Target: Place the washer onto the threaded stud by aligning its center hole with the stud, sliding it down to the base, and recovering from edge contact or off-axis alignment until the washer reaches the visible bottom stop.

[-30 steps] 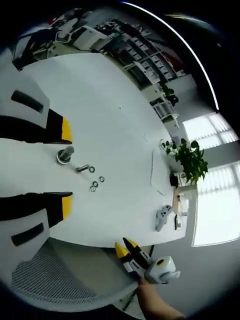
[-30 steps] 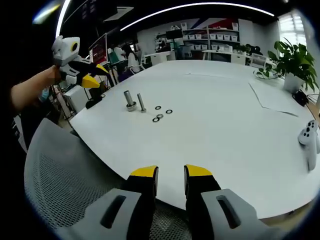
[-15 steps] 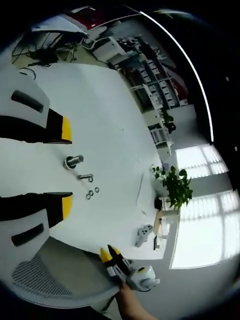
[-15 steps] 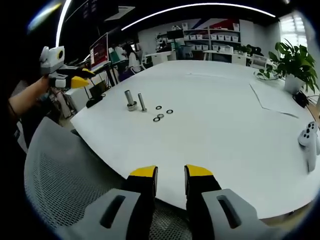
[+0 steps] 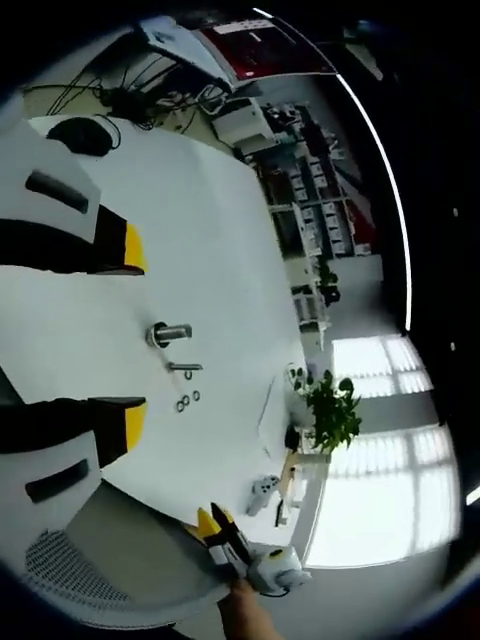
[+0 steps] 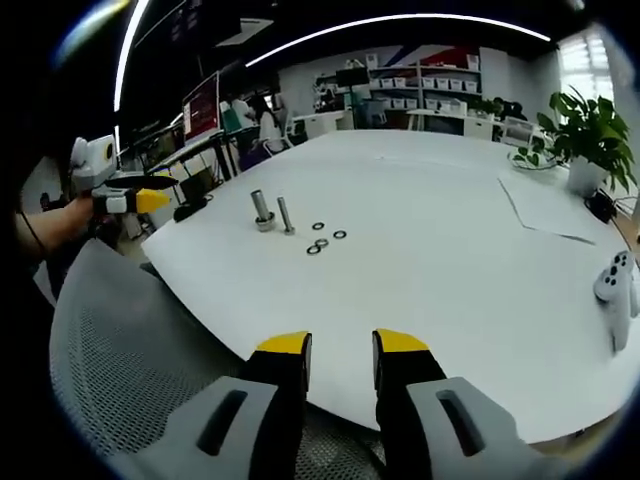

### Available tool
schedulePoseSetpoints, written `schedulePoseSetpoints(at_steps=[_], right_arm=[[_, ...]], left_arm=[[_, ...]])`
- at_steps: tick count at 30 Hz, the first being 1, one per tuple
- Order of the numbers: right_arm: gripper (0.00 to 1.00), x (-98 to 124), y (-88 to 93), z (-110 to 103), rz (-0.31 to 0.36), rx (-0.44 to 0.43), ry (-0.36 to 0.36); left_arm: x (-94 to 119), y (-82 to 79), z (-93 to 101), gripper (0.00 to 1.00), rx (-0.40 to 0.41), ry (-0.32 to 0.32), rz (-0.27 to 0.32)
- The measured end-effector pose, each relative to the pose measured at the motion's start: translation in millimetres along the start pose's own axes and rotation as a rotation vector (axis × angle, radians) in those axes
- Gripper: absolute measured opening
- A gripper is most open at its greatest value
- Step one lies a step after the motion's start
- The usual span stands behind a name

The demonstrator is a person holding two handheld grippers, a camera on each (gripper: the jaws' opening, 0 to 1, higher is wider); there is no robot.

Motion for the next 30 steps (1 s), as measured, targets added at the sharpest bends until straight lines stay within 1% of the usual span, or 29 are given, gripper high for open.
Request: schedulePoseSetpoints(at_steps=[1, 5, 6, 7, 9, 10, 15, 20, 21, 22, 26, 28, 30], right_arm=[[0.27, -0.5, 0.0, -0.7, -0.003, 0.011, -0.002], [0.27, -0.5, 1.2, -1.5, -0.02, 0.015, -0.028], [0.27, -0.6, 2.4, -2.1, -0.044, 0.011, -0.056], [0.27, -0.7, 1.7, -3.0, -0.052, 0.003, -0.076], [0.27, -2.8, -7.0, -0.6, -0.035, -0.017, -0.101], [0.27, -4.2, -11.8, 0.5, -0.038, -0.02, -0.115], [0.27, -10.6, -34.7, 1.5, -0.019, -0.012, -0.14], [0.26, -21.5, -61.0, -1.6, 0.015, 0.031, -0.168], [0.26, -24.4, -63.5, -1.7, 0.009, 0.035, -0.17], [0.26, -28.5, -64.9, -1.3, -0.014, 0.049, -0.174], [0.26, -39.5, -78.0, -3.9, -0.029, 0.092, -0.195], [0.26, -46.7, -85.3, -6.1, -0.04, 0.125, -0.212], [0.26, -52.5, -90.6, -9.1, -0.05, 0.156, -0.228]], left_arm=[[-0.9, 6.0, 1.4, 0.47, 0.008, 0.007, -0.015], [-2.0, 16.1, 6.1, 0.48, 0.042, 0.028, -0.027], [-2.2, 18.2, 6.3, 0.48, 0.057, 0.033, -0.027], [-2.5, 19.5, 6.4, 0.49, 0.067, 0.035, -0.027], [-2.8, 20.9, 5.5, 0.49, 0.079, 0.033, -0.023], [-2.8, 21.3, 5.4, 0.49, 0.081, 0.033, -0.024], [-5.9, 23.5, 5.6, 0.49, 0.076, 0.036, -0.03], [-7.1, 27.2, 2.8, 0.48, 0.074, 0.036, -0.04], [-7.3, 27.8, 2.4, 0.48, 0.078, 0.037, -0.04], [-7.6, 28.4, 2.0, 0.48, 0.078, 0.037, -0.04], [-9.3, 29.5, 3.3, 0.46, 0.079, 0.048, -0.041], [-9.1, 30.0, 1.3, 0.46, 0.06, 0.038, -0.046], [-9.1, 31.0, 1.6, 0.45, 0.061, 0.039, -0.048]])
Point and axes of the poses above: the point that each gripper's makers call its tool centre point, and the gripper's own axes: x roughly backward along the fingers, z roughly to its right, y roughly out of its underside, the point moved 1 cm from there along x, roughly backward along the fingers, and after that the axes turned 8 degrees about y, right-handed, at the moved point
